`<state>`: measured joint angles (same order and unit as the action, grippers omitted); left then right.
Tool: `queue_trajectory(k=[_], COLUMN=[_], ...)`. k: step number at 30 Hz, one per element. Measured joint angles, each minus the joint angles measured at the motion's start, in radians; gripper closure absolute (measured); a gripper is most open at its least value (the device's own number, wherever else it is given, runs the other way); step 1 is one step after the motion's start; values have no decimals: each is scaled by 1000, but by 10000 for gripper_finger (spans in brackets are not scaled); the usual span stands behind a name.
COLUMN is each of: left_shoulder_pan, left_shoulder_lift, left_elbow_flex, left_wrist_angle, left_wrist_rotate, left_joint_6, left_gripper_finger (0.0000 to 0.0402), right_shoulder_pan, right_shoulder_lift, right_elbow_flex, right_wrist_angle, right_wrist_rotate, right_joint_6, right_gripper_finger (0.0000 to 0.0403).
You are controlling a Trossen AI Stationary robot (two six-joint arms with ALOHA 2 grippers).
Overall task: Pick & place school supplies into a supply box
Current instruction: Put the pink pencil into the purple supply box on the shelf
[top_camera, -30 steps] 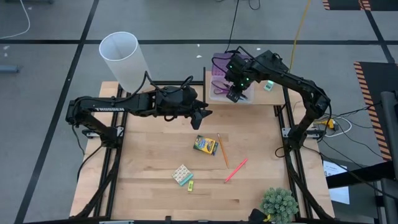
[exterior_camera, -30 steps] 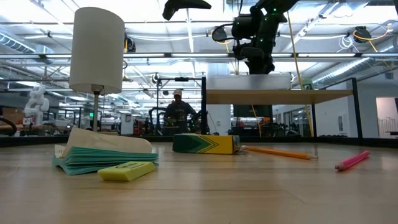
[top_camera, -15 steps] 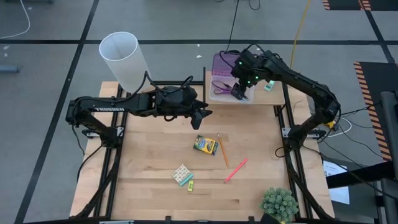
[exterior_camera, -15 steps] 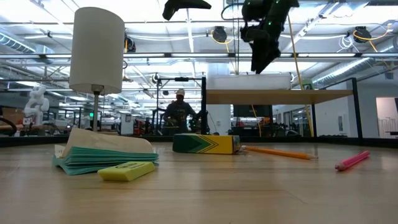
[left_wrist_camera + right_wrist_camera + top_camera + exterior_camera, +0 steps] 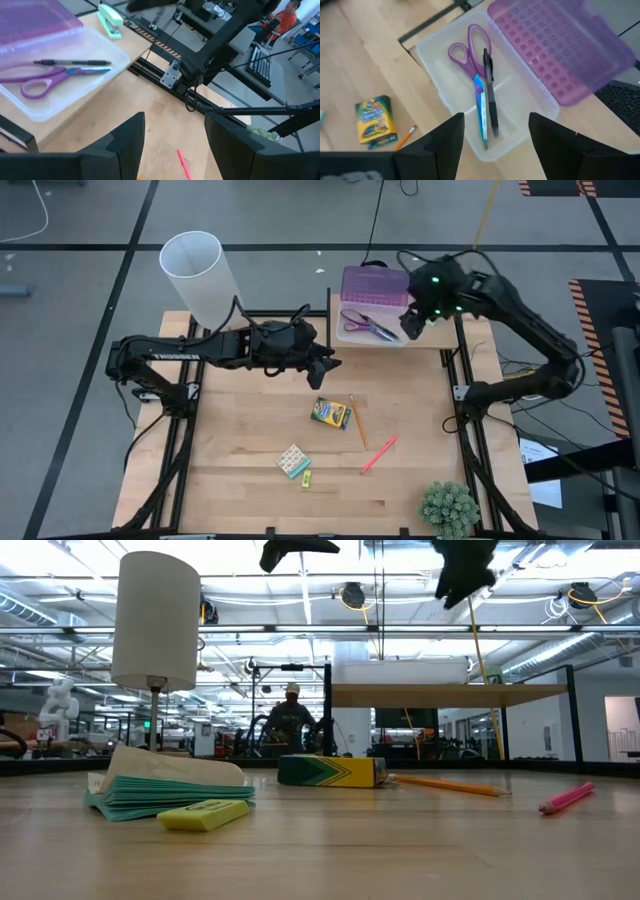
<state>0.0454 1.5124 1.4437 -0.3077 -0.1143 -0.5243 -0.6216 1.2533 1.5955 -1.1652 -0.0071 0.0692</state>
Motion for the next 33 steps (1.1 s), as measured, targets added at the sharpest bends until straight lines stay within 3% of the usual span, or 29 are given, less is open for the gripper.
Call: queue_trajectory(k=[7,13,19,24,33], left_shoulder_pan=[-32,-94,-176,-221,-265], left_shoulder_lift=[0,0,0,0,0], left_elbow_flex=[0,0,0,0,0], left_wrist_angle=[-12,-13,-15,-31,-76], left_wrist_rotate=[-14,-102,-202,-260,-272], left_joint_6=[-71,-154,-216,-224,-221], left_gripper_finger=[192,193,193,193,193], right_shoulder_pan=[50,113,194,271,474], right_shoulder_lift=[-121,-183,-235,-274,-263], right_elbow_flex=[0,0,0,0,1], right_wrist_angle=[-13,-76,-120,-120,-115], right_wrist_rotate=[-26,-101,-106,-129,-124], right_joint_6=[59,89,170,287,429], right_gripper_finger=[187,188,188,188,188])
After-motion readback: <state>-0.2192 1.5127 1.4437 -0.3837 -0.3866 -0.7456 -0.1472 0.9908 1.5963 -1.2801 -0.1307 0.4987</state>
